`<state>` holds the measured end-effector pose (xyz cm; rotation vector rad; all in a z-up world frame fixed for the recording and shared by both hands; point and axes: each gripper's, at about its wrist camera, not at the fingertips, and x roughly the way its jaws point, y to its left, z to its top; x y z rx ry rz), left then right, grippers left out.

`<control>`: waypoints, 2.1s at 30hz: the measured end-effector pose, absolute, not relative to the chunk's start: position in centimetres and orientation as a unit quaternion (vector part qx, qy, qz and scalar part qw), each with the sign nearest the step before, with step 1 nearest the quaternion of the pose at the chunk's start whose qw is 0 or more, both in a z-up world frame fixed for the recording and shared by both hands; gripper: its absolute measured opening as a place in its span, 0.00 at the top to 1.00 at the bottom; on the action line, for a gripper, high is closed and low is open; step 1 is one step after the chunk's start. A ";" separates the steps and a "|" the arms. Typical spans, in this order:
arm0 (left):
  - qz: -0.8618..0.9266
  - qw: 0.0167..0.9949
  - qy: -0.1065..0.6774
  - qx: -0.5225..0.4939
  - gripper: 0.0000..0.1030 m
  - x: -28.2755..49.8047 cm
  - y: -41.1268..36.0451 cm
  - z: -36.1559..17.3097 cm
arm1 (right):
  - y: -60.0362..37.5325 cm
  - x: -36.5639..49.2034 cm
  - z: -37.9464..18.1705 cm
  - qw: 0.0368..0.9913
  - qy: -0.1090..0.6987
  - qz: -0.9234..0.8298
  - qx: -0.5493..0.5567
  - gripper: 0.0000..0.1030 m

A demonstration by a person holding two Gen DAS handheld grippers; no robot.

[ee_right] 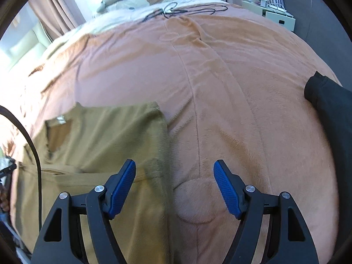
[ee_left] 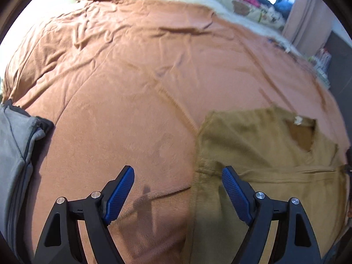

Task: Fold small clothes
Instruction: 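Lower both tools to the folded edge and close on it, then lift the folded edge with both tools and fold it over the collar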

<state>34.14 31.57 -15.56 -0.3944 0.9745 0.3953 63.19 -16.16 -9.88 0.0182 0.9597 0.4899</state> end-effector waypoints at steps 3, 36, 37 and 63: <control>0.163 0.856 0.454 -0.186 0.32 33.8 31.0 -15.1 | -16.9 62.9 -9.8 0.850 0.459 0.257 0.028 0.40; 0.124 0.856 0.450 -0.223 0.93 34.3 30.4 -17.1 | -16.5 62.7 -10.2 0.848 0.456 0.270 0.005 0.96; 0.125 0.857 0.448 -0.222 0.93 34.2 30.3 -16.8 | -16.7 62.4 -9.9 0.852 0.451 0.268 0.005 0.97; 0.146 0.894 0.370 -0.204 0.97 35.8 31.0 -7.9 | -18.4 59.5 -2.7 0.897 0.342 0.281 0.027 0.99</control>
